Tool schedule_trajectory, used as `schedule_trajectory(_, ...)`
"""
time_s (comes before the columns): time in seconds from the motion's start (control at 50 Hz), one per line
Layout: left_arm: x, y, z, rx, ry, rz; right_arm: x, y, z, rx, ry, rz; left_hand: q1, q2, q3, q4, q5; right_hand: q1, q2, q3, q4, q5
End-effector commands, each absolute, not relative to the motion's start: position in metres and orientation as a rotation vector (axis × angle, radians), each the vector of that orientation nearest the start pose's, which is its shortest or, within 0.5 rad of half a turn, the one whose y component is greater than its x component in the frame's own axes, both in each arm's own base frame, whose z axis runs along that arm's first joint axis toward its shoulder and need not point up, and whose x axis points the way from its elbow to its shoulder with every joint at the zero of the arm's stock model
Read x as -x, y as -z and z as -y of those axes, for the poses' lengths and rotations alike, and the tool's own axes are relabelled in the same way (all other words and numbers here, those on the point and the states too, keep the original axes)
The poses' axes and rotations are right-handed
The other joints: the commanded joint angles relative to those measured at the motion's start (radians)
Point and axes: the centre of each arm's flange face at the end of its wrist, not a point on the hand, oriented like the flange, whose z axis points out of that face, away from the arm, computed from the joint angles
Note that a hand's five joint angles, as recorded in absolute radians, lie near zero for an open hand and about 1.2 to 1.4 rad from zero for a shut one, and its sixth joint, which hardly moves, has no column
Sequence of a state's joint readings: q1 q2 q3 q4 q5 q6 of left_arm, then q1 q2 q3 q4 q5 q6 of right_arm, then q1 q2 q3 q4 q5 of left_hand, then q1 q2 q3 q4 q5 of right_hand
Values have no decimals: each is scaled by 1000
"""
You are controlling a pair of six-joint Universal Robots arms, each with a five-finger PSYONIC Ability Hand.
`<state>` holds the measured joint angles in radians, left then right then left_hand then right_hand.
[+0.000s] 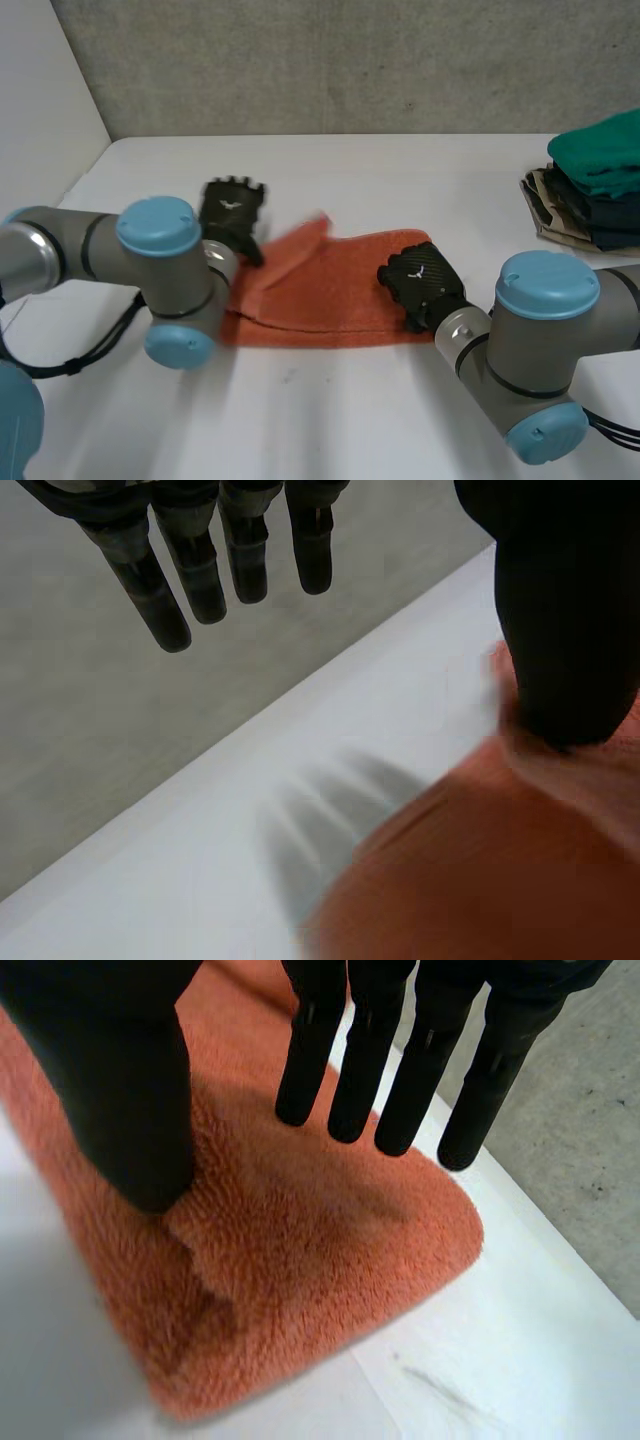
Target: Fold the laundry.
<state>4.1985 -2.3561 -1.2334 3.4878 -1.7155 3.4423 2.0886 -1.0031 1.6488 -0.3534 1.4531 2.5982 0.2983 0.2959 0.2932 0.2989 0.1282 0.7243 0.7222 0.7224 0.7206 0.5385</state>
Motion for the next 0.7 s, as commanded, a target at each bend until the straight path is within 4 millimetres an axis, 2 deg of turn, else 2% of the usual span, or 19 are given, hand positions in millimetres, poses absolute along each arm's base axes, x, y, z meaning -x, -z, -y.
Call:
schedule_trajectory(0.02, 288, -134, 336, -661, 1970, -2188, -298, -117, 251, 1402, 1871, -2116, 47, 50, 52, 47, 43, 379, 381, 381, 383, 390)
schedule_trajectory(0.1, 282, -154, 315, -680, 1976, -2182, -294, -120, 252, 1392, 1881, -2135, -14, -12, -9, -15, -19, 655, 657, 657, 659, 666)
schedule_trajectory(0.2, 276, -174, 287, -699, 2000, -2178, -289, -121, 249, 1425, 1873, -2151, -73, -70, -68, -74, -77, 672, 674, 674, 676, 683)
schedule_trajectory(0.32, 270, -193, 261, -721, 2044, -2163, -263, -126, 252, 1650, 1930, -2216, -97, -94, -91, -97, -101, 672, 674, 674, 676, 683)
schedule_trajectory(0.38, 267, -204, 248, -743, 2091, -2152, -244, -130, 265, 1794, 1982, -2314, -97, -94, -91, -97, -101, 672, 674, 674, 676, 683)
schedule_trajectory(0.46, 265, -210, 240, -765, 2119, -2150, -243, -137, 275, 1897, 2048, -2297, -97, -94, -91, -97, -101, 672, 674, 674, 676, 683)
schedule_trajectory(0.52, 264, -213, 241, -759, 2132, -2141, -253, -150, 280, 1962, 2148, -2197, -97, -94, -91, -97, -101, 672, 674, 674, 676, 683)
schedule_trajectory(0.54, 263, -213, 241, -757, 2133, -2140, -269, -163, 276, 1971, 2229, -2073, -97, -94, -91, -97, -101, 672, 674, 674, 676, 683)
schedule_trajectory(0.56, 263, -214, 242, -753, 2138, -2136, -275, -166, 274, 1973, 2251, -2031, -97, -94, -91, -97, -101, 672, 674, 674, 676, 683)
schedule_trajectory(0.58, 263, -215, 243, -747, 2142, -2132, -301, -176, 258, 1982, 2308, -1845, -97, -94, -91, -97, -101, 672, 674, 674, 676, 683)
schedule_trajectory(0.6, 262, -216, 244, -743, 2145, -2129, -312, -179, 250, 1985, 2326, -1759, -97, -94, -91, -97, -101, 672, 674, 674, 676, 683)
schedule_trajectory(0.62, 262, -216, 245, -740, 2148, -2126, -339, -187, 229, 1983, 2362, -1527, -97, -94, -91, -97, -101, 672, 674, 674, 676, 683)
schedule_trajectory(0.68, 261, -217, 246, -732, 2151, -2122, -363, -182, 204, 2005, 2336, -1313, -99, -97, -94, -100, -104, 672, 674, 674, 676, 683)
schedule_trajectory(0.7, 260, -218, 246, -726, 2153, -2119, -376, -173, 188, 2024, 2290, -1195, -100, -97, -94, -100, -104, 672, 674, 674, 676, 683)
